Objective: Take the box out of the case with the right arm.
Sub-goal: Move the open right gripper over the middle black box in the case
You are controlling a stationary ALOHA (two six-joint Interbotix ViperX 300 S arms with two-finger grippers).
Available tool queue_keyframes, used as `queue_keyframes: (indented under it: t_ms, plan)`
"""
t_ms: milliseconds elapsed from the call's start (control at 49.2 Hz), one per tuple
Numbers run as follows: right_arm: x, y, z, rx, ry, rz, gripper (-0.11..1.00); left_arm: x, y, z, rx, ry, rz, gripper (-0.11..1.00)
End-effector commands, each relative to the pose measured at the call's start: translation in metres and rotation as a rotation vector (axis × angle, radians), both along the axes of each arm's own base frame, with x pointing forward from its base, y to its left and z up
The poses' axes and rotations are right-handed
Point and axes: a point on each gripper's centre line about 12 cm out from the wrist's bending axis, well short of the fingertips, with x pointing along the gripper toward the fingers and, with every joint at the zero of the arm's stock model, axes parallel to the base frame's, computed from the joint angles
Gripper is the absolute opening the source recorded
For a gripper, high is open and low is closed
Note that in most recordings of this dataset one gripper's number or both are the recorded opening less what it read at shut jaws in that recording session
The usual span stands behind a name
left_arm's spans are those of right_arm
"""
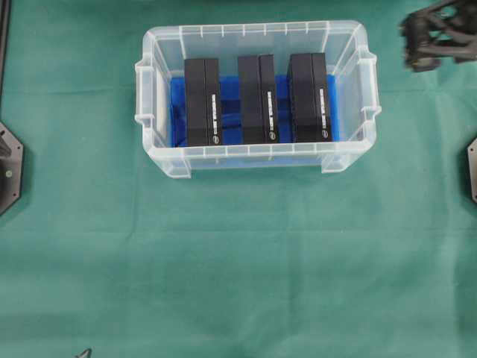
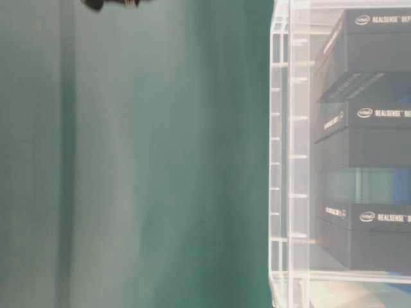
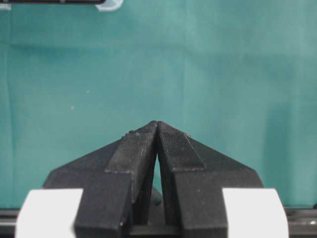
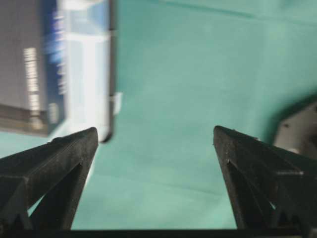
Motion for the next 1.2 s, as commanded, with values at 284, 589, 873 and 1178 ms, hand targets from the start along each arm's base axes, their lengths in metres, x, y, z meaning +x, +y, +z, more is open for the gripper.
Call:
queue_keyframes:
  t_ms: [284,589,873,1178]
  plan:
    - [0.089,0.001,0.013,-0.017,-0.078,0.069,0.96,0.001,-0.001,0.009,-0.003,-0.027,-0.004,0.00]
    - [0.156,0.000,0.012,-0.030,-0.106,0.132,0.96,0.000,-0.001,0.009,-0.003,-0.026,-0.004,0.00]
    - [0.188,-0.002,0.009,-0.032,-0.117,0.172,0.96,0.001,-0.001,0.009,-0.004,-0.026,-0.005,0.00]
    - [0.190,-0.003,0.006,-0.034,-0.110,0.174,0.96,0.001,-0.001,0.009,-0.004,-0.026,-0.005,0.00]
